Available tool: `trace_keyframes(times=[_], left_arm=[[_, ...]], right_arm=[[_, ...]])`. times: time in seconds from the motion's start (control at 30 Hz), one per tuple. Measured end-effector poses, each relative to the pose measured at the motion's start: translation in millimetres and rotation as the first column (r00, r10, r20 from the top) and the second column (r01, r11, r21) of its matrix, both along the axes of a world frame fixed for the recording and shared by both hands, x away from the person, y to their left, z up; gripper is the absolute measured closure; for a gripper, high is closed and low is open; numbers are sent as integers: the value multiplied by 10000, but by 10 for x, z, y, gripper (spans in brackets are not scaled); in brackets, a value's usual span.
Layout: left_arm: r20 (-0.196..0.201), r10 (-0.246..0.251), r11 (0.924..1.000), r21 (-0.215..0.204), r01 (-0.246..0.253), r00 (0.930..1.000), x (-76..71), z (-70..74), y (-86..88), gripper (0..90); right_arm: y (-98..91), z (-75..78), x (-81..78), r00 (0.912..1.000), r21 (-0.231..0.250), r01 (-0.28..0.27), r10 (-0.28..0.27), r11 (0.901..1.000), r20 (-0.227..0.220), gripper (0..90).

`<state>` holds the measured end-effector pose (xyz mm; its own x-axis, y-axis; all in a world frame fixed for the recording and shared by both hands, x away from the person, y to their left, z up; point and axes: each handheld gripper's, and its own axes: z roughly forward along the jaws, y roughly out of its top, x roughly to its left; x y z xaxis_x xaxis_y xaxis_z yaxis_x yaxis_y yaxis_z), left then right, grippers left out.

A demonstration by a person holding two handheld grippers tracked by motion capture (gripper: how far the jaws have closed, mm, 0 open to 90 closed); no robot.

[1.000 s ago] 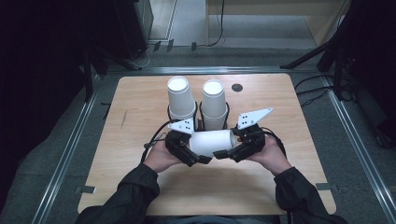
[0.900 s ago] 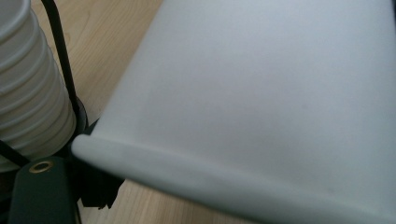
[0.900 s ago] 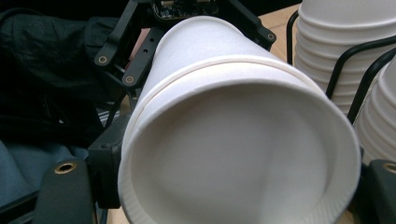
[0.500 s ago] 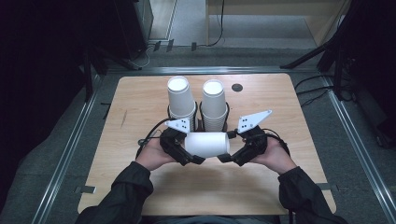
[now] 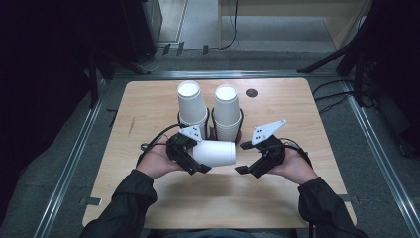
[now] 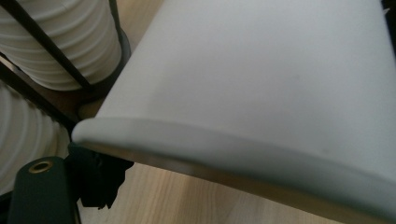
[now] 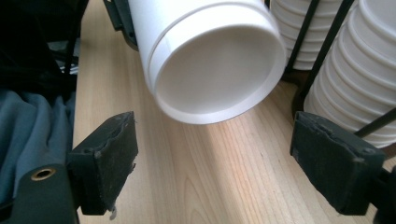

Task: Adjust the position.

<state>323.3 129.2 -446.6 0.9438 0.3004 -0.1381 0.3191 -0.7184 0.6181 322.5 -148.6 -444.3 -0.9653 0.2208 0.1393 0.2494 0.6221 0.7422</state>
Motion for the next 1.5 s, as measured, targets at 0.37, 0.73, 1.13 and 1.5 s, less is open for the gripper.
trace_keyframes(times=[0.37, 0.73, 1.13, 1.5], left_arm=[[-329, -153, 9924, 1215, 192, 9993, 52, -135, -180, 126], [-433, -659, 9787, 1921, 730, 9969, 7, -205, -398, 124], [-591, -687, 9780, 1929, 789, 9959, -39, -176, -461, 116], [-516, -944, 9787, 1782, 1022, 9942, -73, -174, -455, 32]], right_arm=[[61, -75, -17, 9997, -696, -74, 91, 9975, 238, 151], [158, -150, -50, 9986, -1171, -408, 444, 9923, 284, 155], [380, -232, -89, 9944, -1727, -859, 951, 9812, 455, 167], [404, -235, -110, 9903, -1793, -1290, 1363, 9753, 285, 220]])
